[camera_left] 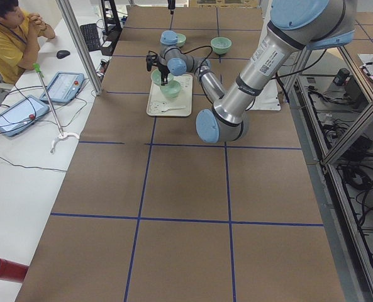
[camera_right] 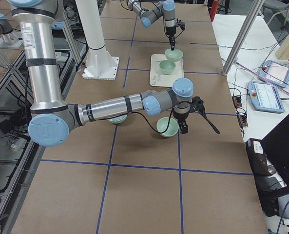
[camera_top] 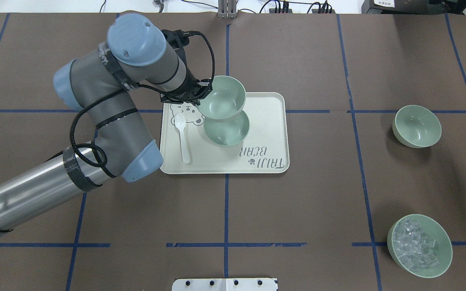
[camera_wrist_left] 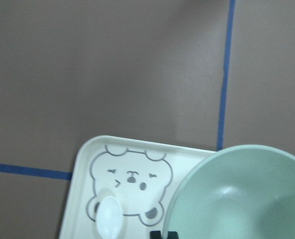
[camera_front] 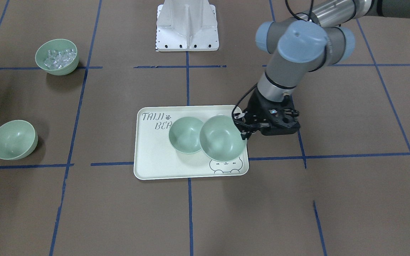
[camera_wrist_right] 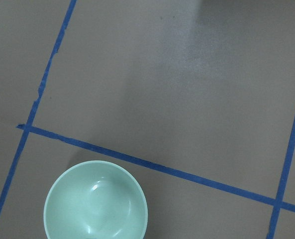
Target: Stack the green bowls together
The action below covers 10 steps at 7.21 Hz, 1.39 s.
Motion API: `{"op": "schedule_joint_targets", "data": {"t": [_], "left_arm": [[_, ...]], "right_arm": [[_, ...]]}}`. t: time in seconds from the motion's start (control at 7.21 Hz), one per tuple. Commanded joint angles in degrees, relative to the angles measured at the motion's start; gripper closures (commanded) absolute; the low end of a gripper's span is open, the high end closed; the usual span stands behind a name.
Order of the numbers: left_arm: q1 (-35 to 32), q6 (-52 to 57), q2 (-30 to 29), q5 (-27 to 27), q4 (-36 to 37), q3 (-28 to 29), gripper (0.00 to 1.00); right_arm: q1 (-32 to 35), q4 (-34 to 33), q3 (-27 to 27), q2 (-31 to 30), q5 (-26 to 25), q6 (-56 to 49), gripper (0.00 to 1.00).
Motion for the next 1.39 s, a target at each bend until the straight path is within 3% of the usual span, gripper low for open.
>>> {"op": "schedule_joint_targets", "data": {"t": [0.0, 0.97, 1.11, 1.25], "left_arm": [[2.7, -0.4, -0.3, 1.8, -3.4, 3.2, 1.0], [4.1, -0.3, -0.1, 2.0, -3.9, 5.1, 1.0], [4.0, -0.2, 0.1, 3.2, -3.9, 5.1, 0.87], [3.9, -0.2, 0.2, 4.9, -3.9, 5.1, 0.08]], "right_arm": [[0.0, 0.0, 0.0, 0.0, 0.1, 0.4, 0.0], [0.0, 0.0, 0.0, 0.0, 0.1, 0.5, 0.0], [0.0, 0.0, -0.1, 0.0, 0.1, 0.5, 0.0], [0.0, 0.0, -0.1, 0.0, 0.1, 0.5, 0.0]]}}
